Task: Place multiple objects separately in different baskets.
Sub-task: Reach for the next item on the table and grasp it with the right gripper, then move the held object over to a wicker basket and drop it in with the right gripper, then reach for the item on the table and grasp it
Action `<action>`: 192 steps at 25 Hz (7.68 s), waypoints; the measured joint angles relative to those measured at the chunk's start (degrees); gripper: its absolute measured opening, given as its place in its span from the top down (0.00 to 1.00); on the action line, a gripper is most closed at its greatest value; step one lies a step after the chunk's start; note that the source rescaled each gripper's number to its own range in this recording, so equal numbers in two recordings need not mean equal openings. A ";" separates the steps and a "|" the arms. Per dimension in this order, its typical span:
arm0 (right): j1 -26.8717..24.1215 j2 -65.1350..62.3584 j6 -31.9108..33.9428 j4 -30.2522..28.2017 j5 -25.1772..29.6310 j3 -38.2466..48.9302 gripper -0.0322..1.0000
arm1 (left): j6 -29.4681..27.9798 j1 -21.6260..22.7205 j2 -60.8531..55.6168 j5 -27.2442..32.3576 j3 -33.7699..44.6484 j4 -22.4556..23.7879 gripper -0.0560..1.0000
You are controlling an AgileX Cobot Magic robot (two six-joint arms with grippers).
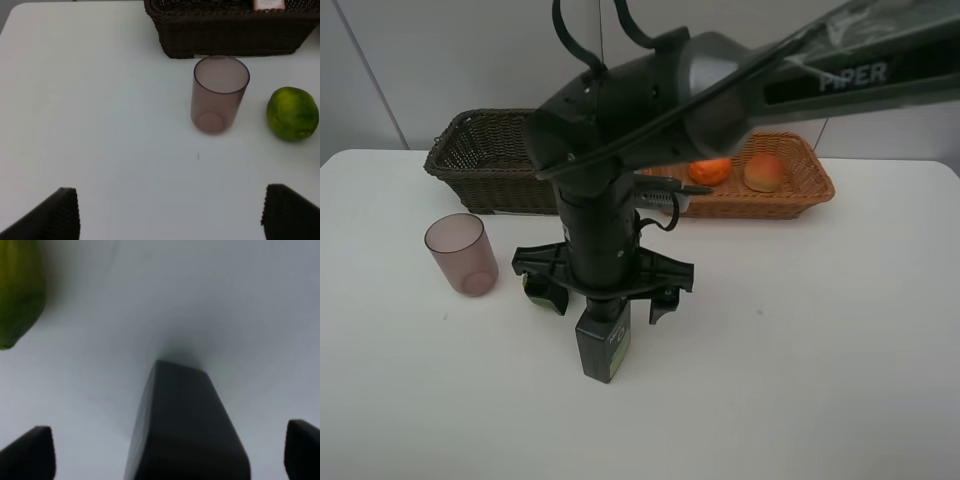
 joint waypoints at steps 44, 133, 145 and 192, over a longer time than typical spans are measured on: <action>-6.78 -10.04 -51.95 1.46 7.40 -9.97 0.89 | 0.00 0.00 0.00 0.00 0.00 0.00 0.05; -13.60 -5.76 -65.16 10.37 -2.44 -7.90 0.17 | 0.00 0.00 0.00 0.00 0.00 0.00 0.05; -34.87 -24.36 -61.52 10.31 -4.02 14.45 0.17 | 0.00 0.00 0.00 0.00 0.00 0.00 0.05; -51.96 -118.74 -65.87 7.22 0.96 55.26 0.17 | 0.00 0.00 0.00 0.00 0.00 0.23 0.05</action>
